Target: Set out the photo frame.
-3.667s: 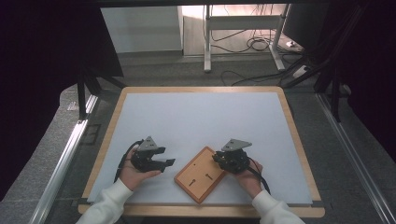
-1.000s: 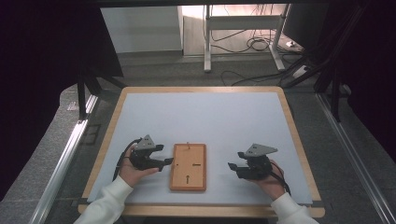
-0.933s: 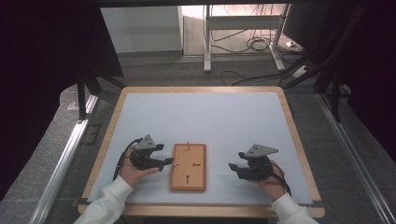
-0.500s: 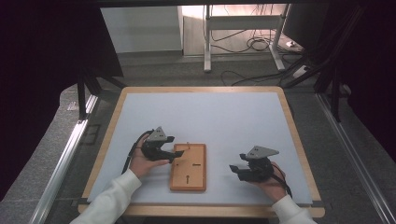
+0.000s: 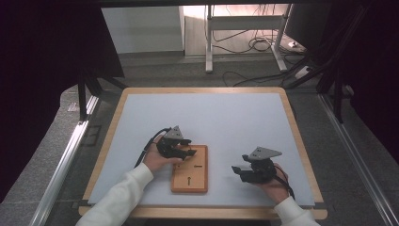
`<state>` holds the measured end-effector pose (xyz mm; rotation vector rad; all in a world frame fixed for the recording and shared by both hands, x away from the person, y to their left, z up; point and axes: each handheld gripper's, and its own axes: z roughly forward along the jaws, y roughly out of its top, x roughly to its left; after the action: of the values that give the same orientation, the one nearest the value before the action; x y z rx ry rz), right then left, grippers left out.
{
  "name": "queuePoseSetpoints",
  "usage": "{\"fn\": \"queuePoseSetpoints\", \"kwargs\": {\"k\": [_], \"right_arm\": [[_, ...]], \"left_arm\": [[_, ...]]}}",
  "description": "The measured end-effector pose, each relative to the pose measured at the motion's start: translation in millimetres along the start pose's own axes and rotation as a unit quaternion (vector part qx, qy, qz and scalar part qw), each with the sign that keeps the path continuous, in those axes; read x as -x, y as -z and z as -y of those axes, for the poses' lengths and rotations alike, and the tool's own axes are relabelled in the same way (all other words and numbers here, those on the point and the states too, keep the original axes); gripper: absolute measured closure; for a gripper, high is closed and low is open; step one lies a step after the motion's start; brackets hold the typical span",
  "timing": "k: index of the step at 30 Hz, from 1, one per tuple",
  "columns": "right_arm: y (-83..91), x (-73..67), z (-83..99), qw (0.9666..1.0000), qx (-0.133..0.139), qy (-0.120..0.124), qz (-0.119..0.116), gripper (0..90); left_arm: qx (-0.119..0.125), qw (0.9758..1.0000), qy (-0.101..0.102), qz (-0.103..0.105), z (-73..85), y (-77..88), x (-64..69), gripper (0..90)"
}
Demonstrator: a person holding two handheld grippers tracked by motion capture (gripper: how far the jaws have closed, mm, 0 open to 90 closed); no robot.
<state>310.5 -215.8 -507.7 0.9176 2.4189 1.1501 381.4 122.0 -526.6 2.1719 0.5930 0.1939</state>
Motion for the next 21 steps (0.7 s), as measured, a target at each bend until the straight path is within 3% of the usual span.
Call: {"fn": "queuePoseSetpoints", "kwargs": {"k": [11,21], "right_arm": [[-1.2,-0.6,1.7,1.0000,-0.005,0.003,0.005,37.3],[-1.2,-5.4,0.2,1.0000,0.000,0.008,-0.003,37.2]], "left_arm": [[0.003,1.0000,0.003,-0.008,-0.4,0.5,-0.5,83.8],[-0.007,0.9996,0.024,0.014,-2.6,0.5,-7.6,84.5]]}}
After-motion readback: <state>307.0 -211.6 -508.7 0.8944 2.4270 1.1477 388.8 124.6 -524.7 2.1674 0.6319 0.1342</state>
